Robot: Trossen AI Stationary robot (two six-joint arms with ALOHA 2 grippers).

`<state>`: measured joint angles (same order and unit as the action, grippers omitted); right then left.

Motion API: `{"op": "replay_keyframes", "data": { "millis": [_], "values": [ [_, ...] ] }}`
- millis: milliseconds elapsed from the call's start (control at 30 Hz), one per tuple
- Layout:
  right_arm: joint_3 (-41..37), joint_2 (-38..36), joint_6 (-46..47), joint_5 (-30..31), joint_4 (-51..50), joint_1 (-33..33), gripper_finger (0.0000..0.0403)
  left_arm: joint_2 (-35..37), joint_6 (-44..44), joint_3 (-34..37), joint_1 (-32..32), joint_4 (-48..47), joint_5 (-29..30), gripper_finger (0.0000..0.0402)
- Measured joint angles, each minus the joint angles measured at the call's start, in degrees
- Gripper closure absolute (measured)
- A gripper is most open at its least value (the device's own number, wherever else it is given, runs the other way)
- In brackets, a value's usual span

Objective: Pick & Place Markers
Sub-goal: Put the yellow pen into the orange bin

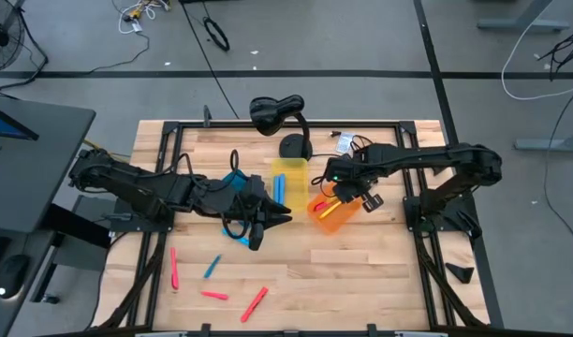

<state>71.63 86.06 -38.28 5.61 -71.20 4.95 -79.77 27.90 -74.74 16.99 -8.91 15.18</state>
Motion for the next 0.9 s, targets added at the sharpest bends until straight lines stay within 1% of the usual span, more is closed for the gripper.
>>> {"op": "replay_keyframes", "data": {
  "millis": [367, 500, 700, 900],
  "values": [
    [-10.45, 0.01, -0.16, -0.02, 8.23, -0.08, 0.0390, 0.00, -0.04, 0.01, 0.00, -0.43, -0.02, 0.0303],
    [-13.04, 0.02, -0.25, -0.02, 11.30, -0.09, 0.0390, 0.00, -0.04, 0.02, 0.00, -0.44, -0.02, 0.0303],
    [-14.81, 0.43, -1.43, -0.70, 14.57, -0.23, 0.0390, 0.00, -0.05, 0.00, 0.00, -0.43, -0.02, 0.0303],
    [-14.81, 4.38, -1.31, -3.13, 16.10, -1.07, 0.0390, 0.00, -0.07, 0.00, 0.00, -0.92, -0.02, 0.0303]
  ]
}}
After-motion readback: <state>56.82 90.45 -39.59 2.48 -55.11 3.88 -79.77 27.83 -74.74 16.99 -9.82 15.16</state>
